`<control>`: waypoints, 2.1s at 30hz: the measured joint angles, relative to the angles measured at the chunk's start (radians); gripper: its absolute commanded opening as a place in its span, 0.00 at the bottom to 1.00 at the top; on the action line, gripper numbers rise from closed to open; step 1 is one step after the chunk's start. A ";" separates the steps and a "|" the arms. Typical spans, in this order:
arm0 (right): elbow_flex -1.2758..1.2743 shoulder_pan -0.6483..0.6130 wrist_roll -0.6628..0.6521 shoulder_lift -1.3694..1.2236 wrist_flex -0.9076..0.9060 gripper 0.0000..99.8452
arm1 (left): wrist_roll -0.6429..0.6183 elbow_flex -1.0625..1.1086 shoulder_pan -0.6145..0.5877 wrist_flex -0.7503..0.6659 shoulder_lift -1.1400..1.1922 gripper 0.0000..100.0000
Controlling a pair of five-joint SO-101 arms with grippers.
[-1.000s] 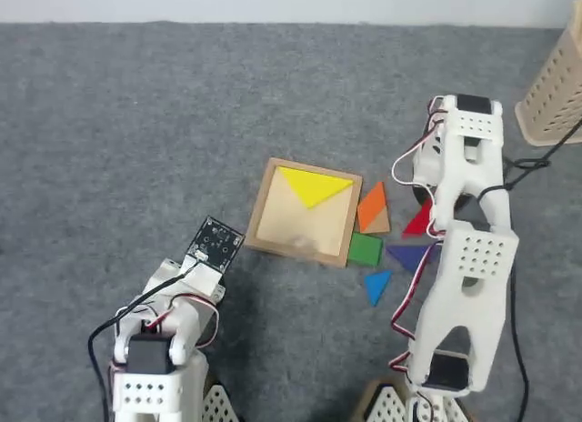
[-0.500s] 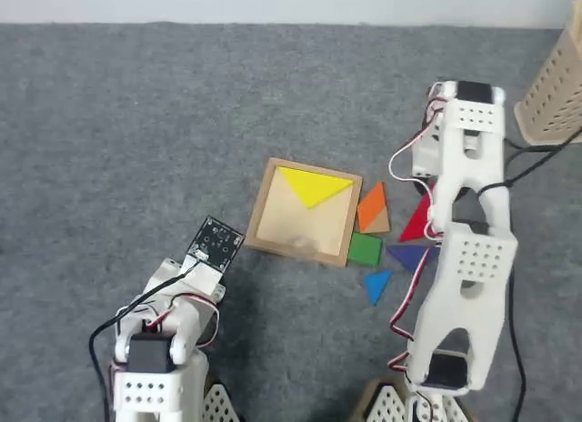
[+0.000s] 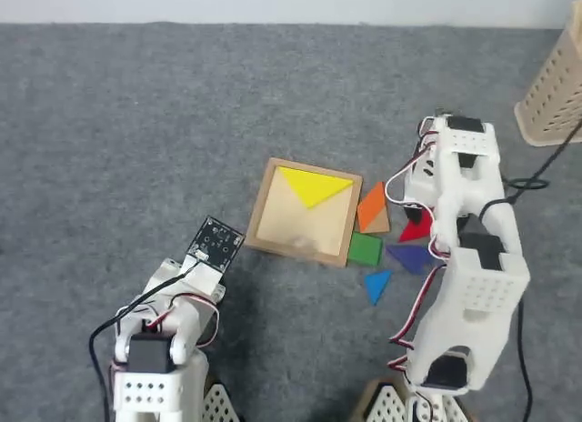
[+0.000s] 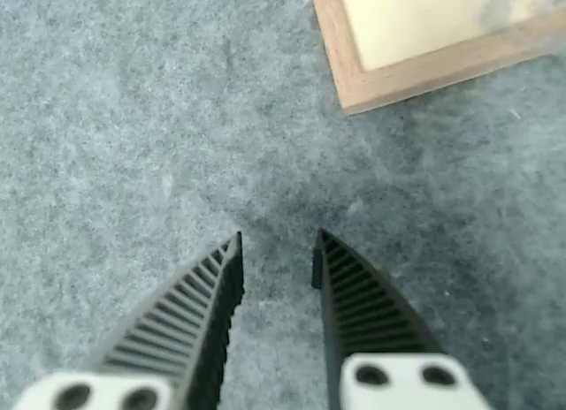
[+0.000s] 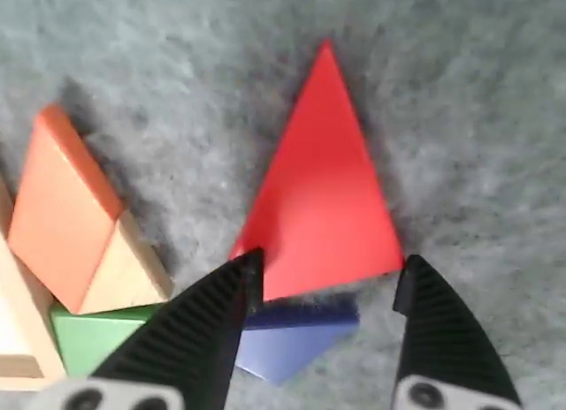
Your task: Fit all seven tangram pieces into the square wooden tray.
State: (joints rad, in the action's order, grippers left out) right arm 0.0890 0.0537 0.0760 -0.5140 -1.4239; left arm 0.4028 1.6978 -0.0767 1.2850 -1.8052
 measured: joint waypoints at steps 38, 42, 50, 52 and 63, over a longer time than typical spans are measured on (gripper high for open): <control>0.058 -0.081 0.112 0.040 0.000 0.25 | 0.000 0.000 0.000 0.000 0.000 0.12; 0.044 -0.075 0.121 0.017 0.058 0.25 | 0.000 0.000 0.000 0.000 0.000 0.12; 0.072 -0.081 0.121 -0.077 0.072 0.25 | 0.000 0.000 0.000 0.000 0.000 0.12; 0.078 -0.081 0.121 -0.081 0.063 0.25 | 0.000 0.000 0.000 0.000 0.000 0.12; 0.031 -0.044 0.187 -0.048 0.028 0.25 | 0.000 0.000 0.000 0.000 0.000 0.12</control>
State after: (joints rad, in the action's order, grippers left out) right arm 0.1197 0.0092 0.2631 -0.5616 -1.3963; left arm 0.4028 1.6978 -0.0767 1.2850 -1.8052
